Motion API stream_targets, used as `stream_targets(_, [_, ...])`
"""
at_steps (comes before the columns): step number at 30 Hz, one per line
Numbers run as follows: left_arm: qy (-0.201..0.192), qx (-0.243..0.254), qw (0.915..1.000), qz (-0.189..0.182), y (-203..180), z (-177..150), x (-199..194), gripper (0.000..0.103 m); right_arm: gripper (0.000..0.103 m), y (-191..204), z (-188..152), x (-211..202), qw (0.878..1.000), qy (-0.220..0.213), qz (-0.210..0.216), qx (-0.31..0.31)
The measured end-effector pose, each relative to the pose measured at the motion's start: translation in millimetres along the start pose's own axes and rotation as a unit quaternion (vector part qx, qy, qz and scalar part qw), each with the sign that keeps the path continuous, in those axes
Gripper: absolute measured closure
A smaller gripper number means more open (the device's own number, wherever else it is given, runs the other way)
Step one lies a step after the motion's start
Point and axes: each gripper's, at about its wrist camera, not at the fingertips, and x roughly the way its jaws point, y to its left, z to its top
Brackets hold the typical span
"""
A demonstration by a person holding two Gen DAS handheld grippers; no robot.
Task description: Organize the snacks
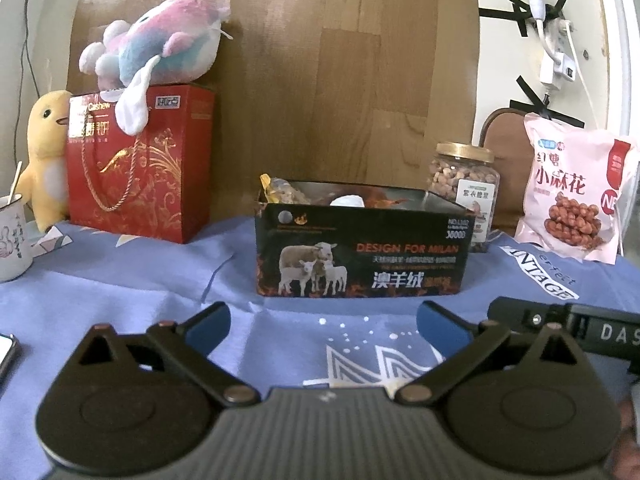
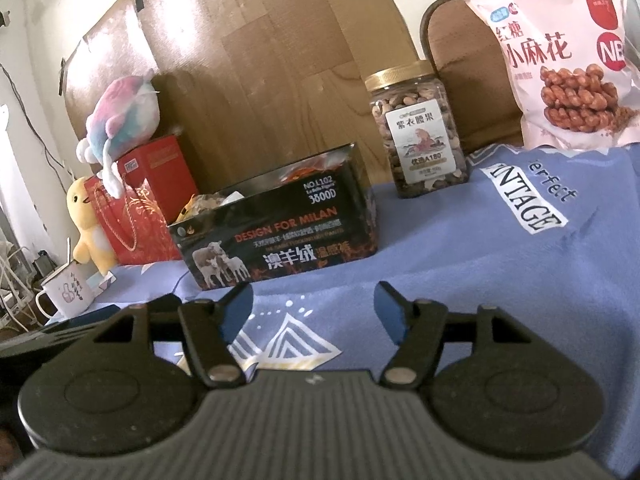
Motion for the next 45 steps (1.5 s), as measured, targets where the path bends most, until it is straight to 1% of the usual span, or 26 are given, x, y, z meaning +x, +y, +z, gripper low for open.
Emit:
stream_targets(6, [-0.009,0.011,0.9999,0.009,-3.6,-0.7,-2.6,0.000,0.033,-0.4,-0.1,-0.4,1.000,-0.001,0.001,0.002])
stream_targets(12, [-0.002,0.019,0.9998,-0.003,-5.4,-0.8,-1.1,0.000,0.032,-1.2,0.2,-0.5,1.000,-0.002,0.000,0.007])
stream_targets(16, [-0.003,0.019,0.9998,0.000,-5.8,-0.9,-1.4,0.000,0.032,-1.2,0.3,-0.6,1.000,-0.003,0.000,0.007])
stream_targets(19, [-0.010,0.019,0.9998,0.004,-6.2,-1.2,-3.1,0.000,0.032,-1.4,0.2,-0.4,1.000,-0.002,-0.001,0.008])
stream_targets(26, [-0.040,0.023,0.9986,0.025,-7.8,-1.6,-8.8,0.000,0.031,-2.5,0.5,-0.4,1.000,-0.003,-0.002,0.014])
stream_targets(40, [-0.041,0.026,0.9987,0.016,-7.5,-2.5,-9.4,0.000,0.030,-2.7,0.8,0.0,1.000,-0.002,-0.001,0.014])
stream_targets(45, [-0.042,0.023,0.9987,0.019,-6.8,-2.2,-9.3,0.000,0.030,-2.7,0.7,0.0,1.000,-0.002,-0.002,0.014])
